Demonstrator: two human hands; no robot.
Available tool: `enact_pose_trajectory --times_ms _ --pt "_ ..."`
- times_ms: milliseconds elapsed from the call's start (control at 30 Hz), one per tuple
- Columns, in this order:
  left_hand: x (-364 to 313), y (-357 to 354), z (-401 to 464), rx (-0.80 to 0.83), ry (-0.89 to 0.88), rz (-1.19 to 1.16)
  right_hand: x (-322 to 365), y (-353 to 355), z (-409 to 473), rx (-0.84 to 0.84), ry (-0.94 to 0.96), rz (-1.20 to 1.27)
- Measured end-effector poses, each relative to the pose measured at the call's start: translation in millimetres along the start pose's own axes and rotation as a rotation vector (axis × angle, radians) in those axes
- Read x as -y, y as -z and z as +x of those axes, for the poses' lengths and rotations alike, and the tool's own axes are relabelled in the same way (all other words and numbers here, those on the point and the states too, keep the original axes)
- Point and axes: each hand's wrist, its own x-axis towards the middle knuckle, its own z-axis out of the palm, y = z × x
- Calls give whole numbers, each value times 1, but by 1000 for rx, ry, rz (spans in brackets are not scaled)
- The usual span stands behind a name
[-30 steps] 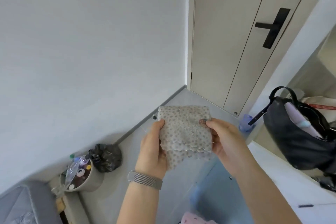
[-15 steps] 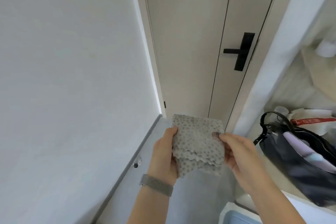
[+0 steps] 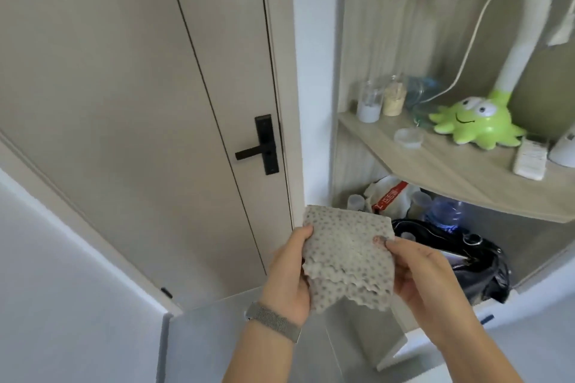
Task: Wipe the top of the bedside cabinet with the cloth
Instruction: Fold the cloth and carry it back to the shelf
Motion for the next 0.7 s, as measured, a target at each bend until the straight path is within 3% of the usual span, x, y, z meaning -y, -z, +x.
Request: enact_pose_trajectory --times_ms 433,700 --pt "-45 -68 97 344 243 181 33 4 47 -331 151 64" --pt "-46 -141 162 425 277 239 68 43 101 -442 205 69"
